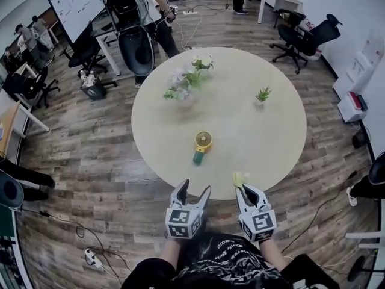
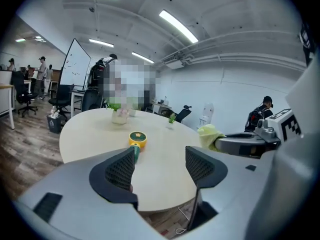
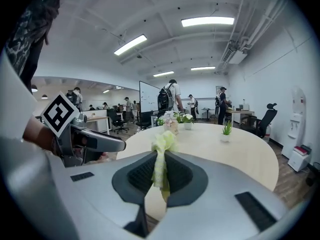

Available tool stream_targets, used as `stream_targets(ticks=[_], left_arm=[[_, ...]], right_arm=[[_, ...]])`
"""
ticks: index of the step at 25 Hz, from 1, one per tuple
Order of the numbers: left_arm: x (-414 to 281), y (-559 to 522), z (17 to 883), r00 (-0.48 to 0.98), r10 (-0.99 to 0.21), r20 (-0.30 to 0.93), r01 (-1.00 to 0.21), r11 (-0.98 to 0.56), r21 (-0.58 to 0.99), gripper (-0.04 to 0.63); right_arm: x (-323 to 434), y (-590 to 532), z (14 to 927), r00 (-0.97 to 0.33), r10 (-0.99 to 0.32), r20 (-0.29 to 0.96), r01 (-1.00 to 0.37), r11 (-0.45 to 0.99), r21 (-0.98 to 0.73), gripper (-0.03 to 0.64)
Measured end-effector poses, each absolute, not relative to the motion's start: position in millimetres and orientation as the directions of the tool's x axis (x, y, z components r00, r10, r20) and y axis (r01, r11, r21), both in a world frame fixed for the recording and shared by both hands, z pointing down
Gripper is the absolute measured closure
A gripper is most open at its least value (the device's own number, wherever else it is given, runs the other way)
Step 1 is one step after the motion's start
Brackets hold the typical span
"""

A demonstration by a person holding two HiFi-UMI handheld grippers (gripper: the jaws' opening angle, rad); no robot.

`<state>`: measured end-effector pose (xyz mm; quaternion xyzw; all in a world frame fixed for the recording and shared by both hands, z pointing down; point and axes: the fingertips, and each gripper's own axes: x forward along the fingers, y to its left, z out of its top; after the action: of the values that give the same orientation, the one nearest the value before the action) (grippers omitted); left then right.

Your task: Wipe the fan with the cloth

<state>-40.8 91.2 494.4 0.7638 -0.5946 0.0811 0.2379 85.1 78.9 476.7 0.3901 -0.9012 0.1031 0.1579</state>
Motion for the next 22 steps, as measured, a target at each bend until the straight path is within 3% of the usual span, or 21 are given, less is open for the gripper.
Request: stream_targets(ticks=[11, 19, 22], left_arm=[[-82.1, 23.5, 513.0, 0.363, -0.818, 0.446, -0.929, -0.280, 0.241, 0.252], [-94.6, 9.9, 534.4, 0.352, -0.794, 0.496, -0.933, -0.256, 0.253, 0.253], [-88.0, 10.0, 539.5, 0.342, -0.785, 0.517, -0.936, -0.237, 0.260, 0.283]], right_arm=[[29.8, 24.1, 485.8, -0.583, -0.708, 0.398, -0.779, 0.626, -0.028, 0.575], [14.7, 9.2, 492.4, -0.584, -0.697, 0.417, -0.776, 0.629, -0.035, 0.574], [19.4, 2.3, 491.7, -0.590, -0.688, 0.422, -0.769, 0.638, -0.033, 0.574]])
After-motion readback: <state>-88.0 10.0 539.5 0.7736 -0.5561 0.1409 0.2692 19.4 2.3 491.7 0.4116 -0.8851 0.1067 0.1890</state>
